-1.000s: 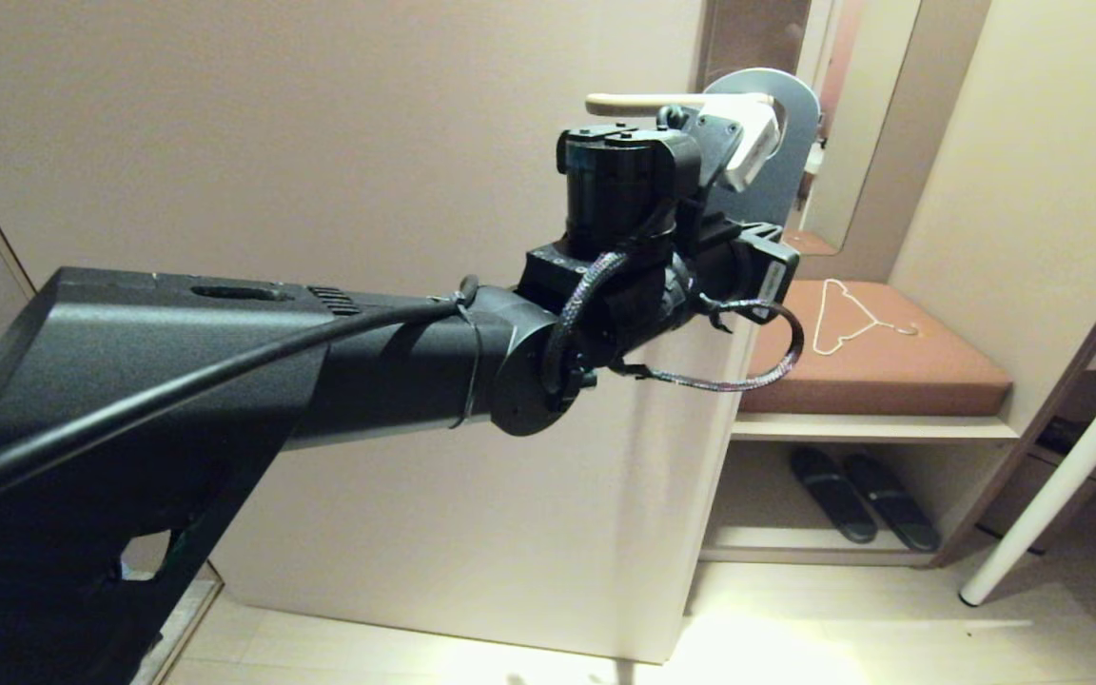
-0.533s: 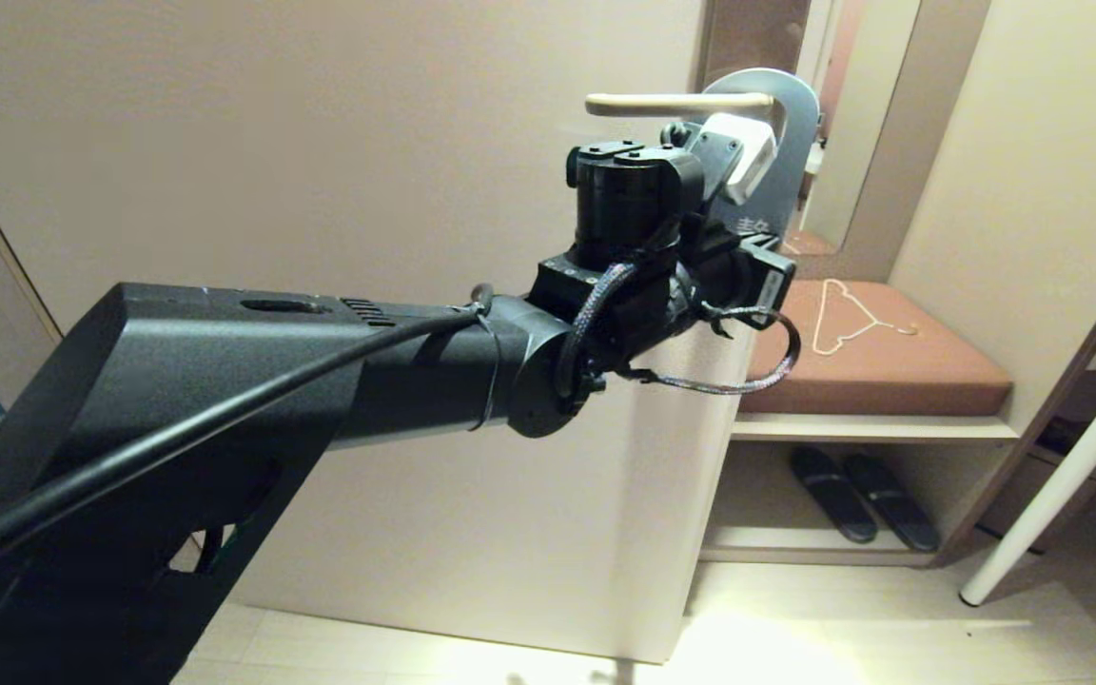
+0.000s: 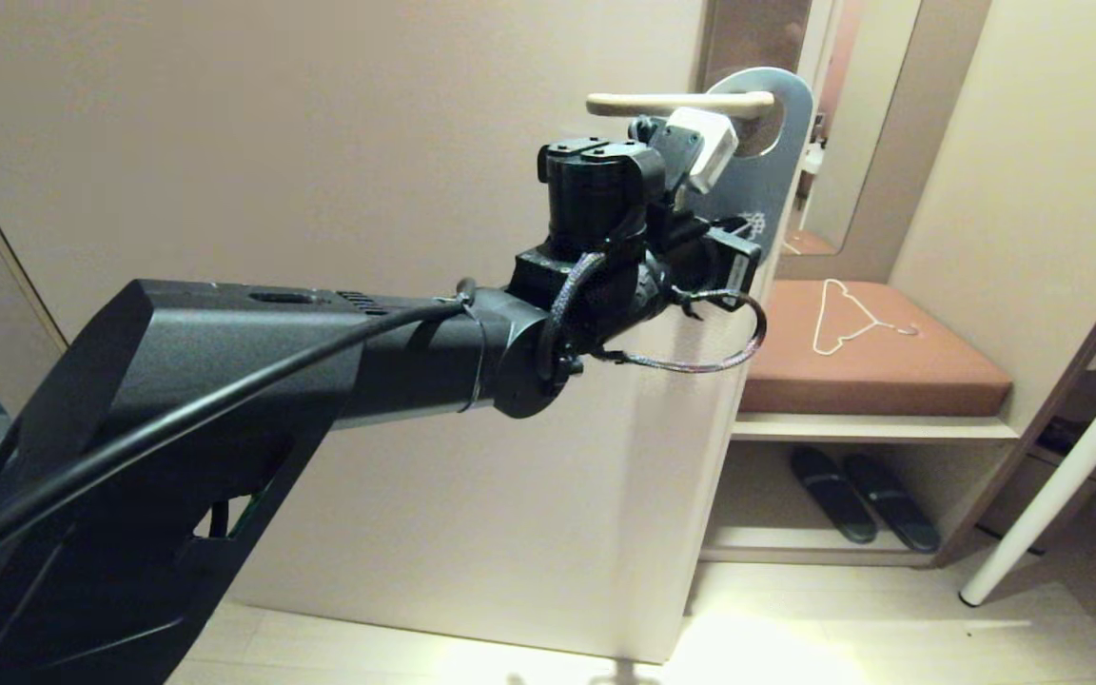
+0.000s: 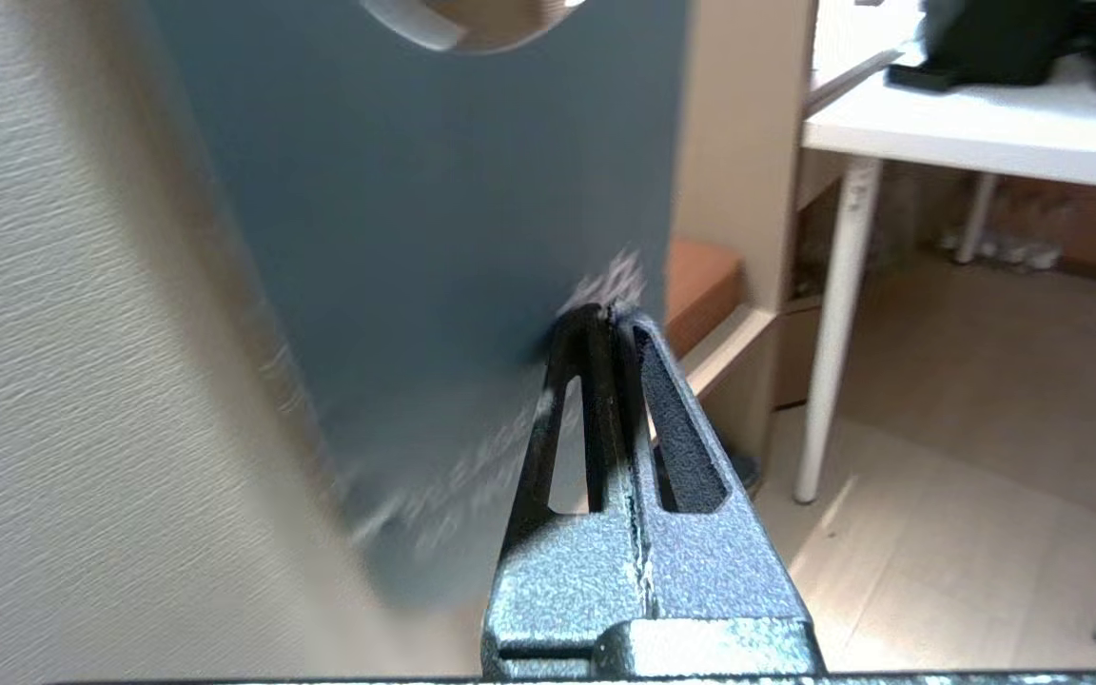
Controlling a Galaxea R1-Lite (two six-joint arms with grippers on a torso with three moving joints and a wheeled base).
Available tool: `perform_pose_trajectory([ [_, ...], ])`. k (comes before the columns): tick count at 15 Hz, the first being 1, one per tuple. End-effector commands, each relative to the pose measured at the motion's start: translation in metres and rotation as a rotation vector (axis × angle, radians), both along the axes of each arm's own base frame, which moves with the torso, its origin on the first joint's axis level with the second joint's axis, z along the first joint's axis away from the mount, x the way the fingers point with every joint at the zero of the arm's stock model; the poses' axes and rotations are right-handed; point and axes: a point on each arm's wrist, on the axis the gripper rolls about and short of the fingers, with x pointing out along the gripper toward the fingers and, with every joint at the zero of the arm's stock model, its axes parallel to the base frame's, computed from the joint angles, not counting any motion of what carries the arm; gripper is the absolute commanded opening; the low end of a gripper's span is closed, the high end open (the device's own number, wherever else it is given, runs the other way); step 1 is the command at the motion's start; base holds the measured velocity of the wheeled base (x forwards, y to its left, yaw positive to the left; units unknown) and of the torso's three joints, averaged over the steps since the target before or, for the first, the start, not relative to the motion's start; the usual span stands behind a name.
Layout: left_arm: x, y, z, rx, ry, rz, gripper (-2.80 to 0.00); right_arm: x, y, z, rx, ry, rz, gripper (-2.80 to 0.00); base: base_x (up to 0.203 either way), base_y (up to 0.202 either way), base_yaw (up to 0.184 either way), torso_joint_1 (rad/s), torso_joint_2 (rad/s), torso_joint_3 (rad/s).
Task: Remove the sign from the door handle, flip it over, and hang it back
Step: Hang the sign back with the other side facing out
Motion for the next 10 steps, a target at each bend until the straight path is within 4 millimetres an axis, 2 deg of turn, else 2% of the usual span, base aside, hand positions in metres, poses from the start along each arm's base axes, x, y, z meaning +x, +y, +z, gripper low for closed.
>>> perform_pose_trajectory([
  [1,0.0,-0.002,-0.003,0.005,0.001,-0.007,-2.8,0.0,0.0,0.0,0.0,0.0,0.0,-2.8,0.0,0.0,0.0,0.0,0.0,0.0],
  [5,-0.012,-0.008,0.003,-0.002,-0.008,-0.022,-2.8,0.0,0.0,0.0,0.0,0.0,0.0,-2.8,0.0,0.0,0.0,0.0,0.0,0.0],
  [10,-0.032,0.001,0.021,-0.01,-0.015,-0.008,-2.8,0.0,0.0,0.0,0.011,0.0,-0.002,-2.8,0.0,0.0,0.0,0.0,0.0,0.0],
])
